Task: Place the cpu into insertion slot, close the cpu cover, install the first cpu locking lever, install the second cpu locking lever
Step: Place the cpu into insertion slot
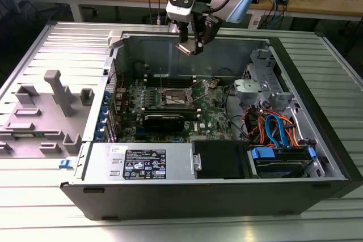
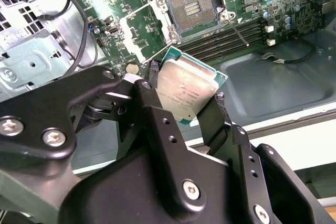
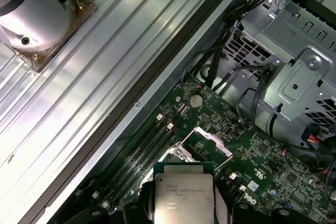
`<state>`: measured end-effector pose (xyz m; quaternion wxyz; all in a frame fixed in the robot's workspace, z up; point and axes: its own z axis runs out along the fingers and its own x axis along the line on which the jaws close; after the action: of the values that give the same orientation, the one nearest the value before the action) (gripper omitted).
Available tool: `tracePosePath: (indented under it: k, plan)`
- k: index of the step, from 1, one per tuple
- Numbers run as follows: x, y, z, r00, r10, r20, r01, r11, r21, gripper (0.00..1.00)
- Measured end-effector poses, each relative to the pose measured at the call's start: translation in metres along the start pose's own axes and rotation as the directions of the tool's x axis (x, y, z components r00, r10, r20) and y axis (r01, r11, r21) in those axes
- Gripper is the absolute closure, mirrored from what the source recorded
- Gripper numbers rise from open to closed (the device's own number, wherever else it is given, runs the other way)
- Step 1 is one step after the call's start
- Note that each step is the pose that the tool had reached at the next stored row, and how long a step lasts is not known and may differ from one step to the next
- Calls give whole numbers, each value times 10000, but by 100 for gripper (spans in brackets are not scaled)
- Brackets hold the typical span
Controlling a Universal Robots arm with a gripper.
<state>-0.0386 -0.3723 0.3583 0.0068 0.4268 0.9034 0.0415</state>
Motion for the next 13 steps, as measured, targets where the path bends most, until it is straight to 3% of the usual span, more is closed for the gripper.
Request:
tracePosePath:
  k: [8, 13]
  plan:
    - [0, 0, 0, 10000, 16, 2, -16, 10000, 0, 45]
    - [-2, -1, 5, 9987, 506, 43, -506, 9987, -10, 45]
